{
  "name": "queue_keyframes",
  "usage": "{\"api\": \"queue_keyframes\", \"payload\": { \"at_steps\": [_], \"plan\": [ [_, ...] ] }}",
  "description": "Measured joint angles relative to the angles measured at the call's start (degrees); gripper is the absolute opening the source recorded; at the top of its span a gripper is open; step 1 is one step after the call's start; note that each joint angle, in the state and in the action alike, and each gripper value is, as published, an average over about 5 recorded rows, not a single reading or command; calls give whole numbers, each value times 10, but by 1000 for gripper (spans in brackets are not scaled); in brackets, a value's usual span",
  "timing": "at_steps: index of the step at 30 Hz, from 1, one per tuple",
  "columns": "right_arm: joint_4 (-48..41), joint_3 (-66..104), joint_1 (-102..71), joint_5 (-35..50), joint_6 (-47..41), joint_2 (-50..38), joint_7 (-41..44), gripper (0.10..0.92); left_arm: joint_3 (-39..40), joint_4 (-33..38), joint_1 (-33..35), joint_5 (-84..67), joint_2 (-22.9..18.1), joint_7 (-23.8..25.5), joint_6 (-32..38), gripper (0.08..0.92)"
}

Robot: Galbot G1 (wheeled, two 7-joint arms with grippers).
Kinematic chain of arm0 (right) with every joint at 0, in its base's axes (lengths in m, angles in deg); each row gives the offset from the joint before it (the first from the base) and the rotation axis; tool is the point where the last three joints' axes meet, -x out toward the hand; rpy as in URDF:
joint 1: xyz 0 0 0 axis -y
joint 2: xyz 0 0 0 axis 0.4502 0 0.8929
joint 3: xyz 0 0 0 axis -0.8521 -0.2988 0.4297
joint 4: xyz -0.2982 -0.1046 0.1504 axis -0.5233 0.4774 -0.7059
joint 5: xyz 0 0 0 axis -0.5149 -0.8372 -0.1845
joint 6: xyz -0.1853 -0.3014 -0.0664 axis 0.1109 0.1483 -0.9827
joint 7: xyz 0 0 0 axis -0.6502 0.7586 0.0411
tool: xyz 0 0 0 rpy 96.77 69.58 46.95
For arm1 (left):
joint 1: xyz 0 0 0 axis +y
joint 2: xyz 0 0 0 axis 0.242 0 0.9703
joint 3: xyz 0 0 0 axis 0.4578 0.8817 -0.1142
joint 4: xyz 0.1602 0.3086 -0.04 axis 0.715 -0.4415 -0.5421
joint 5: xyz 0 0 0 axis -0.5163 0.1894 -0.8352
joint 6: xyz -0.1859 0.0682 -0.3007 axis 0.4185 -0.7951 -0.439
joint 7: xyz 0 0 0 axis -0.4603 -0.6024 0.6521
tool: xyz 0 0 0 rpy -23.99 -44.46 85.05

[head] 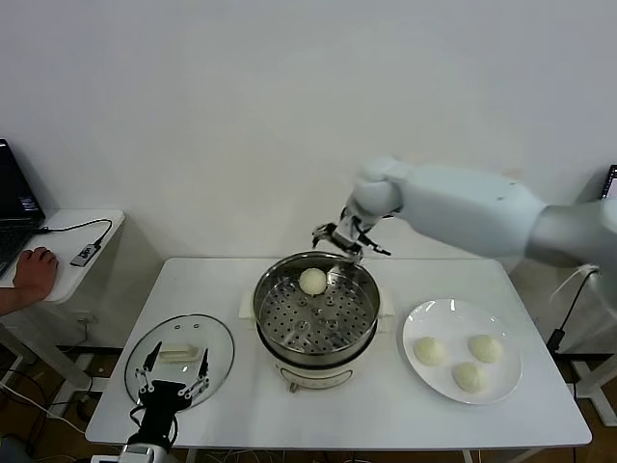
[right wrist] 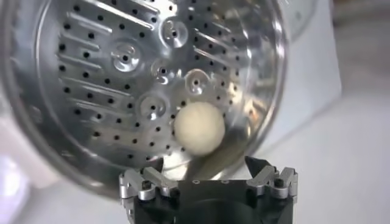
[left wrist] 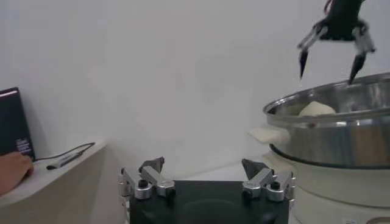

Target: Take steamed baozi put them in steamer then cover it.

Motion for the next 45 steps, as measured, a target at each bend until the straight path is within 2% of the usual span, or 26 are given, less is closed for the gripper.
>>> {"api": "queue_keyframes", "payload": {
  "at_steps": [9, 19, 28, 45],
  "plan": [
    [114, -15, 19, 37, -134, -159, 19, 823, 2, 1, -4, -1, 8, 0, 0, 823],
    [153, 11, -59, 16, -173, -266, 25, 823, -5, 1, -4, -2, 8, 2, -3, 823],
    [129, 93, -189, -26, -172, -281, 20, 823, -12, -1, -2, -1, 0, 3, -4, 823],
    [41, 207, -355, -86, -163, -229, 6, 822, -25, -4, 3, -2, -5, 3, -2, 823]
  ]
}}
